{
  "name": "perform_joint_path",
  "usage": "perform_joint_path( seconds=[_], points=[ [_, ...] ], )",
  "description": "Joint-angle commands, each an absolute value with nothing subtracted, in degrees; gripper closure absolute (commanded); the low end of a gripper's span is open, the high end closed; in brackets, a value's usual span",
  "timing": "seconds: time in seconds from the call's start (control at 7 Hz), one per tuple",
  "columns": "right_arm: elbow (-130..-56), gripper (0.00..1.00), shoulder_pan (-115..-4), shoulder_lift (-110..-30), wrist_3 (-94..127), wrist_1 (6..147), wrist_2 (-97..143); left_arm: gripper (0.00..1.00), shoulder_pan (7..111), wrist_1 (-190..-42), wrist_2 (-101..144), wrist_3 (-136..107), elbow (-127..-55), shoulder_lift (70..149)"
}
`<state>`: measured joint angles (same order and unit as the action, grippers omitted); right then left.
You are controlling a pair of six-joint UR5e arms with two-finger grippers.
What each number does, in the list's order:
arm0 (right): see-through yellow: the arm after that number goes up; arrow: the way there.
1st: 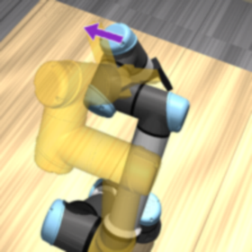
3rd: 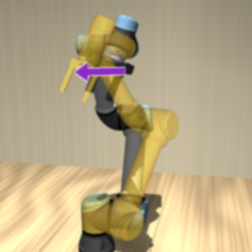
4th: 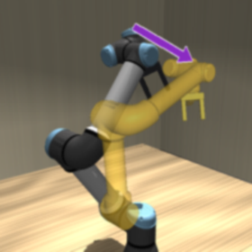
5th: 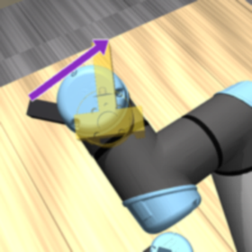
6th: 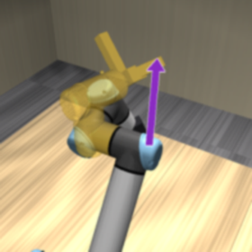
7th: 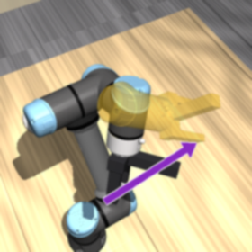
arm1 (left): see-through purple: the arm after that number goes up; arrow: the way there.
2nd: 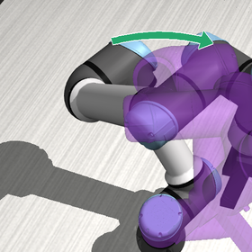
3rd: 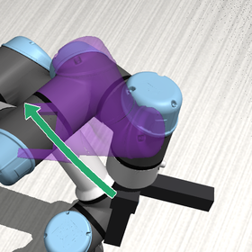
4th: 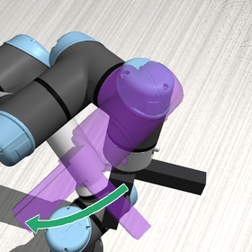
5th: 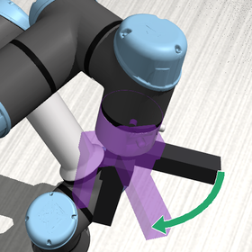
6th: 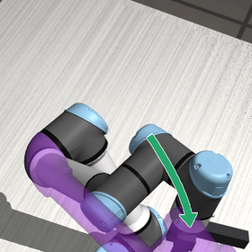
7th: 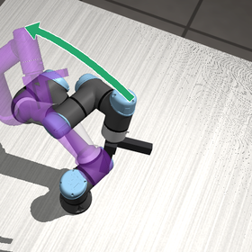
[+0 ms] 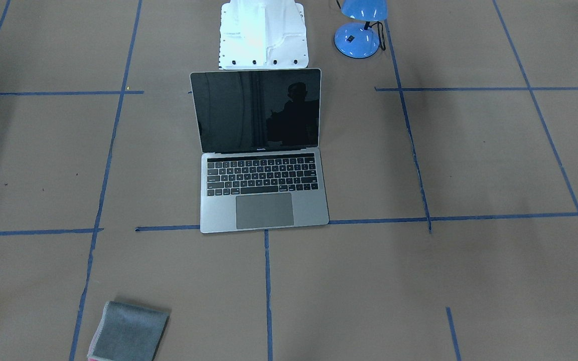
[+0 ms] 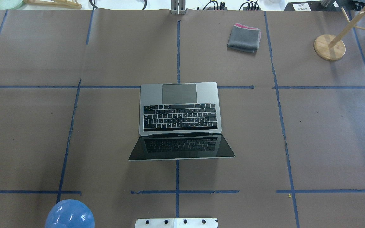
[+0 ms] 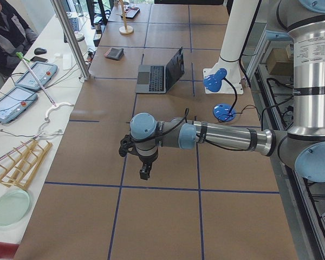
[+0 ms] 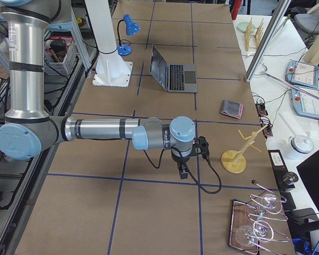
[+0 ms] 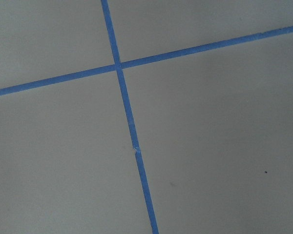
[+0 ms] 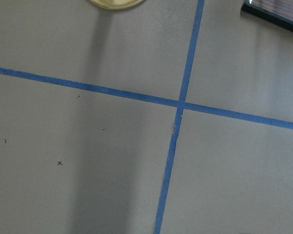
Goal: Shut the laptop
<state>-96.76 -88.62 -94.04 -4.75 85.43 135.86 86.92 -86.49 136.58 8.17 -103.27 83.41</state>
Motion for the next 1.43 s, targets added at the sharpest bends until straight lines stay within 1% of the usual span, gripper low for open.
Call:
perform_joint_path(
  seconds=[0.0, 0.29, 0.43, 0.71, 1.0, 1.29],
  points=[
    [-96.8, 0.0, -88.6, -94.0, -4.7, 85.4, 135.9, 0.0, 86.9, -86.7, 136.6, 8.3, -103.5, 83.3],
    [-97.3, 0.0, -88.6, -93.8, -4.9, 85.1, 136.0, 0.0, 86.9, -87.5, 136.6, 8.1, -103.5, 83.5],
    [-97.4, 0.0, -88.5, -93.6, -4.6, 82.9, 136.3, 0.0, 86.8, -88.1, 136.1, 7.8, -103.5, 85.3],
    [-98.8, 0.01, -87.7, -93.5, -1.8, 82.4, 142.8, 0.0, 86.8, -94.0, 135.4, 6.9, -102.6, 90.2],
    [-108.4, 0.01, -81.3, -94.0, 14.3, 82.4, 143.1, 0.0, 86.1, -94.8, 135.9, -1.8, -102.7, 91.0],
    [-115.7, 0.02, -76.1, -95.7, 25.4, 80.6, 142.7, 0.0, 82.2, -97.8, 141.4, -8.6, -103.5, 91.1]
  ],
)
